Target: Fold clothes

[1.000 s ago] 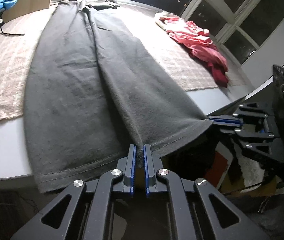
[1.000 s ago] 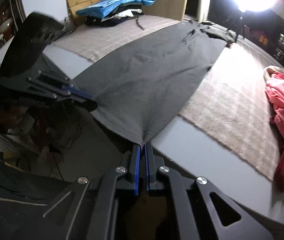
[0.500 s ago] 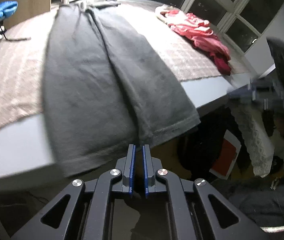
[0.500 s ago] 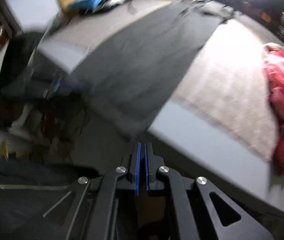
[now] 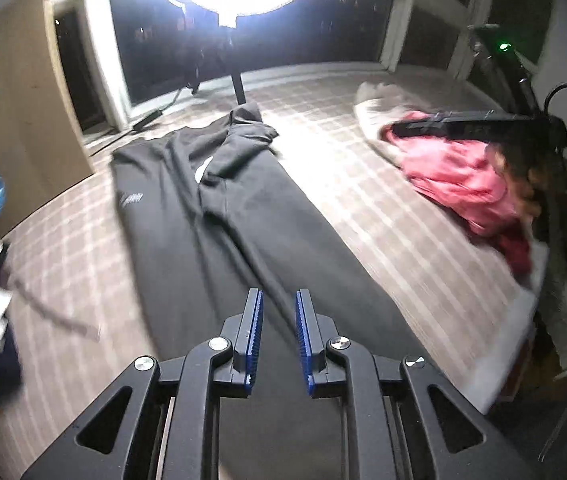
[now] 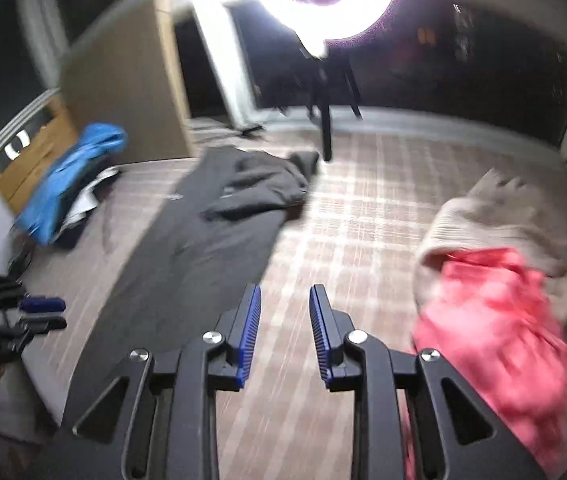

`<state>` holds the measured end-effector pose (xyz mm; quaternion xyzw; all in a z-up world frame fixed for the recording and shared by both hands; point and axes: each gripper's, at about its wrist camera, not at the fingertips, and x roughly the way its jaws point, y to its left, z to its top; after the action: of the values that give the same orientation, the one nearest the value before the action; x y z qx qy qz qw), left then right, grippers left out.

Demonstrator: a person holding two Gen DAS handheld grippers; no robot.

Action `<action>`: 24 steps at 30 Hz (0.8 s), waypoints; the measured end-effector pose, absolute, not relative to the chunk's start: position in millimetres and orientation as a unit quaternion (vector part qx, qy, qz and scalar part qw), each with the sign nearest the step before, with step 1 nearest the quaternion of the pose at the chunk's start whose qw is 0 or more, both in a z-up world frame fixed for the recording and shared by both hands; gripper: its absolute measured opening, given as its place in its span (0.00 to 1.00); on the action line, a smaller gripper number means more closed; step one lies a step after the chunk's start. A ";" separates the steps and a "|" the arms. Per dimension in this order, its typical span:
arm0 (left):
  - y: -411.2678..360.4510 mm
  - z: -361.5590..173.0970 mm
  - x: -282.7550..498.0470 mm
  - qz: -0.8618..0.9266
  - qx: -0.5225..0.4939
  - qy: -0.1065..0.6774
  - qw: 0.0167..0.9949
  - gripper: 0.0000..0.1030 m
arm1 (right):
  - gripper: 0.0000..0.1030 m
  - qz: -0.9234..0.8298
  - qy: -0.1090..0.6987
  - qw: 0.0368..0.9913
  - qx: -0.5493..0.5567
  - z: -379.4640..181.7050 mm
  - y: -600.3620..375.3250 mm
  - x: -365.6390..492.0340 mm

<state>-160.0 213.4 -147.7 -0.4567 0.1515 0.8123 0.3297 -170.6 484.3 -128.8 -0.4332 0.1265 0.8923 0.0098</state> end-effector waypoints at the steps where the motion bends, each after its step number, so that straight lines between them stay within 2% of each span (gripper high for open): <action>1: 225.4 -152.2 -180.9 0.810 -0.458 0.160 0.331 0.16 | 0.24 0.888 0.140 0.007 -0.437 -141.0 491.9 -186.6; 3: 248.0 -160.1 -221.7 0.803 -0.462 0.168 0.338 0.23 | 0.24 0.881 0.163 -0.001 -0.443 -164.7 499.1 -214.6; 5: 267.8 -168.5 -259.1 0.795 -0.470 0.163 0.347 0.36 | 0.24 0.875 0.182 -0.013 -0.448 -185.9 501.7 -238.6; 7: 285.9 -178.6 -294.4 0.788 -0.480 0.150 0.355 0.39 | 0.24 0.872 0.182 -0.023 -0.453 -197.8 498.8 -252.0; 11: 313.9 -206.3 -349.0 0.768 -0.515 0.129 0.357 0.41 | 0.24 0.871 0.176 -0.029 -0.458 -212.4 499.1 -267.8; 13: 329.8 -222.0 -364.0 0.760 -0.525 0.152 0.353 0.41 | 0.24 0.869 0.188 -0.034 -0.457 -217.1 503.8 -271.2; 16: 345.2 -227.5 -366.5 0.759 -0.517 0.189 0.347 0.41 | 0.25 0.865 0.207 -0.041 -0.456 -223.4 512.4 -274.8; 19: 355.5 -212.6 -343.2 0.779 -0.451 0.234 0.367 0.44 | 0.25 0.864 0.218 -0.037 -0.452 -226.8 522.3 -280.0; 24: 381.2 -220.0 -328.8 0.769 -0.429 0.280 0.382 0.45 | 0.25 0.865 0.234 -0.016 -0.444 -228.7 542.5 -288.8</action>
<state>-328.8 381.2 -220.0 -0.4291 0.2801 0.7692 0.3818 -288.8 542.5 -228.7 -0.4439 0.2337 0.8649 -0.0162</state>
